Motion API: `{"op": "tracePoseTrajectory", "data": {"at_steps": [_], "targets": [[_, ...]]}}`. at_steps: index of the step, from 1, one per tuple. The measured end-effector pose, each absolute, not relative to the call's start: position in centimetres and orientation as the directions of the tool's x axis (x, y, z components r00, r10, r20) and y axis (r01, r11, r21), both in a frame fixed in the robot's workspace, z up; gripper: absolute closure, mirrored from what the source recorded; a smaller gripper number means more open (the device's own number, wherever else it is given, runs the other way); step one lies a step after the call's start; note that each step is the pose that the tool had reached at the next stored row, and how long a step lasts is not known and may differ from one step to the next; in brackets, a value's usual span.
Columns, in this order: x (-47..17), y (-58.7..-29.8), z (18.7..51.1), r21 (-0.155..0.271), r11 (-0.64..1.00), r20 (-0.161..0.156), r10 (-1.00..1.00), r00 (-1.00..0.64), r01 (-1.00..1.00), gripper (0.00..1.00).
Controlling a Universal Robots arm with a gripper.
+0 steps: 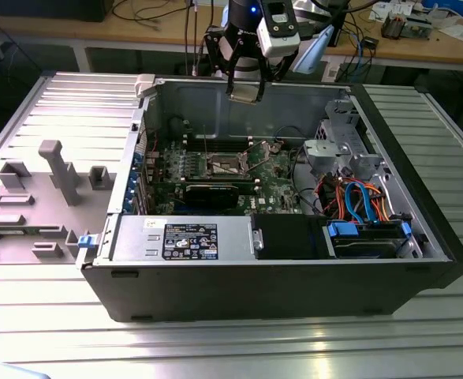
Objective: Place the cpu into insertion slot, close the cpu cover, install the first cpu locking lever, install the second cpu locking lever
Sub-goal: 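Place the cpu into insertion slot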
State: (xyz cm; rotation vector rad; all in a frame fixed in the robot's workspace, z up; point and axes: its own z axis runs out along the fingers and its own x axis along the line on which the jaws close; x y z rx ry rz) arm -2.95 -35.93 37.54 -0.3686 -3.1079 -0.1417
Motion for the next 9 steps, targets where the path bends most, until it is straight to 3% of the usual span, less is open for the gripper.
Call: {"op": "tracePoseTrajectory", "data": {"at_steps": [9], "targets": [[-2.96, -35.93, 37.54, 0.089, 0.963, 0.019, 0.252, -0.967, 0.253, 0.46]]}}
